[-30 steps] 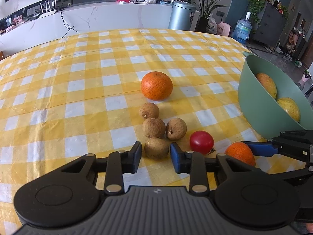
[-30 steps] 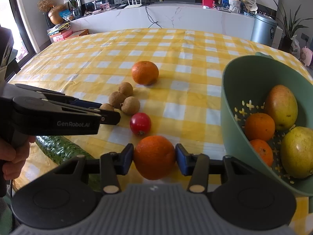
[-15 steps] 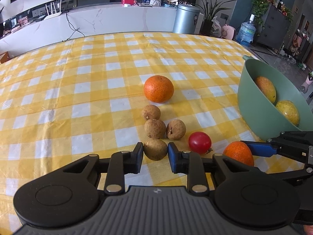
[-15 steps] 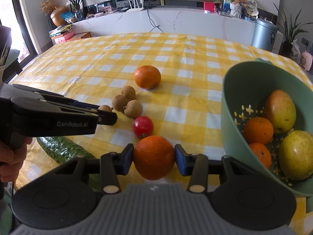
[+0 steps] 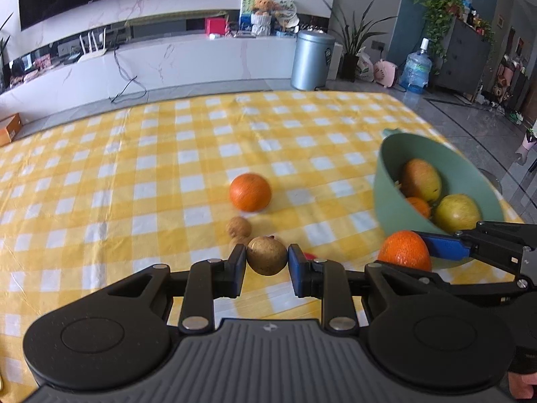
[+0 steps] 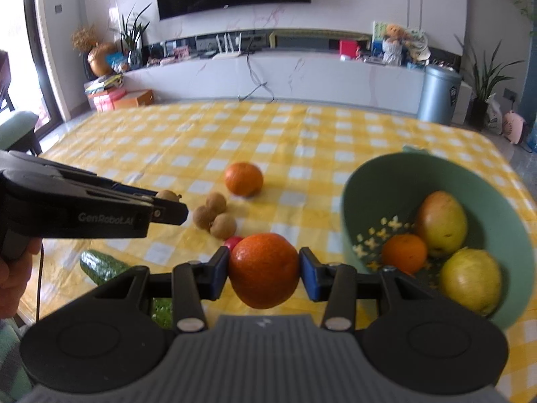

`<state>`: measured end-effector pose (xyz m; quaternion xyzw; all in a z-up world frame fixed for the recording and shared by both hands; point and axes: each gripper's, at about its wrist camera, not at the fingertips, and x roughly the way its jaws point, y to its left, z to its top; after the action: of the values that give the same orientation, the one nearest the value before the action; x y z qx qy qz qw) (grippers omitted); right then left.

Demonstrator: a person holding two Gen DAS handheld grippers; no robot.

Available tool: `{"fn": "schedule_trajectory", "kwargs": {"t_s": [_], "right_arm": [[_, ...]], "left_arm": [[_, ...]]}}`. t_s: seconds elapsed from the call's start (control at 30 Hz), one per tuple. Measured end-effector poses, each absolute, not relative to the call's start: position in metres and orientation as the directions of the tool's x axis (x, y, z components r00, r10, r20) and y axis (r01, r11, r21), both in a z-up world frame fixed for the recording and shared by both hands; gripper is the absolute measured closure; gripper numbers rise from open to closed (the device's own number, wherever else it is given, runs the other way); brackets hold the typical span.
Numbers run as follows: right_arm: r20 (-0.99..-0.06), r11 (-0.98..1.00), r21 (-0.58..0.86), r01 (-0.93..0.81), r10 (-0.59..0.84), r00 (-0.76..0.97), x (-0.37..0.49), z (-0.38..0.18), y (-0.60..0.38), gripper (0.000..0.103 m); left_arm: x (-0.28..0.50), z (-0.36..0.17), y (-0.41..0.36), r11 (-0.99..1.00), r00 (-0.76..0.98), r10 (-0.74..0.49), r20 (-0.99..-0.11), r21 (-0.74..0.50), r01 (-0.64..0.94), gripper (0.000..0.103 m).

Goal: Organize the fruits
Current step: 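Carry the tangerine and the longan in both grippers over the colander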

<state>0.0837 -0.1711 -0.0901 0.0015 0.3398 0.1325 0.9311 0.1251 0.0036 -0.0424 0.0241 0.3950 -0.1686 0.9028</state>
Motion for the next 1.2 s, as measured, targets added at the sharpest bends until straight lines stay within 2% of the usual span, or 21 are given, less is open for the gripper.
{"fn": "schedule_trajectory", "kwargs": {"t_s": [0.53, 0.77, 1.2], "right_arm": [[-0.548, 0.989, 0.125, -0.084, 0.139, 0.825, 0.057, -0.06, -0.243, 0.061], [-0.57, 0.988, 0.156, 0.008, 0.084, 0.817, 0.063, -0.064, -0.271, 0.061], [-0.659, 0.983, 0.17, 0.076, 0.056, 0.75, 0.085, -0.086, -0.284, 0.061]], "left_arm": [[0.117, -0.003, -0.062, 0.875, 0.614, -0.437, -0.657, -0.153, 0.459, 0.073], [0.132, -0.005, -0.106, 0.832, 0.56, -0.485, -0.672, -0.158, 0.532, 0.073], [0.149, -0.03, -0.151, 0.788, 0.507, -0.44, -0.741, -0.049, 0.613, 0.073]]}}
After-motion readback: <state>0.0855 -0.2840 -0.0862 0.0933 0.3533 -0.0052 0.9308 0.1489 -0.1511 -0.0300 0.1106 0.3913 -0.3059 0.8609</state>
